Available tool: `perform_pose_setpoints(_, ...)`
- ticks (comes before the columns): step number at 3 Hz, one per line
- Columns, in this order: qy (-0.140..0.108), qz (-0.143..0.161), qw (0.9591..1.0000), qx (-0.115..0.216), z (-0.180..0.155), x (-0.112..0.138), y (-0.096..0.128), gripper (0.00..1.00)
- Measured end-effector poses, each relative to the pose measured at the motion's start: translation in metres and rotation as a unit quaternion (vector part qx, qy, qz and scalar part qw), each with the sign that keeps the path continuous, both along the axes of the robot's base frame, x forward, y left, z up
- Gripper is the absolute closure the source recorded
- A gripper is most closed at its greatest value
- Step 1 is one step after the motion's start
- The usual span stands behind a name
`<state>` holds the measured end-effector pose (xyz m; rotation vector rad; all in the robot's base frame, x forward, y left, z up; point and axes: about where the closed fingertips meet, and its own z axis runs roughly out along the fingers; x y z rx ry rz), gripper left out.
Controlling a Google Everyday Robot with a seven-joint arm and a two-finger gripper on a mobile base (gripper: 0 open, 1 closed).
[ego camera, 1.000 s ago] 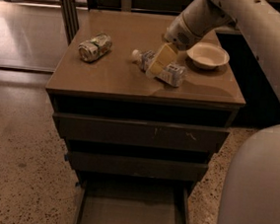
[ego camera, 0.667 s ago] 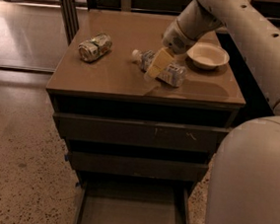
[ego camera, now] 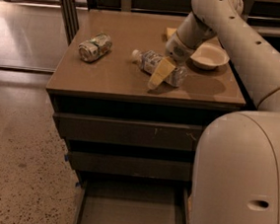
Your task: Place blue plastic bottle into bottom drawer
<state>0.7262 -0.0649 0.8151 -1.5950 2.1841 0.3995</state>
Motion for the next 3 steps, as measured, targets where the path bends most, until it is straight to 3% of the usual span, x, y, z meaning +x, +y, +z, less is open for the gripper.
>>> perform_pose_setpoints(3, 0.001, 0.000, 1.0000, -0.001, -0.0016, 0.0003, -0.0004, 0.65)
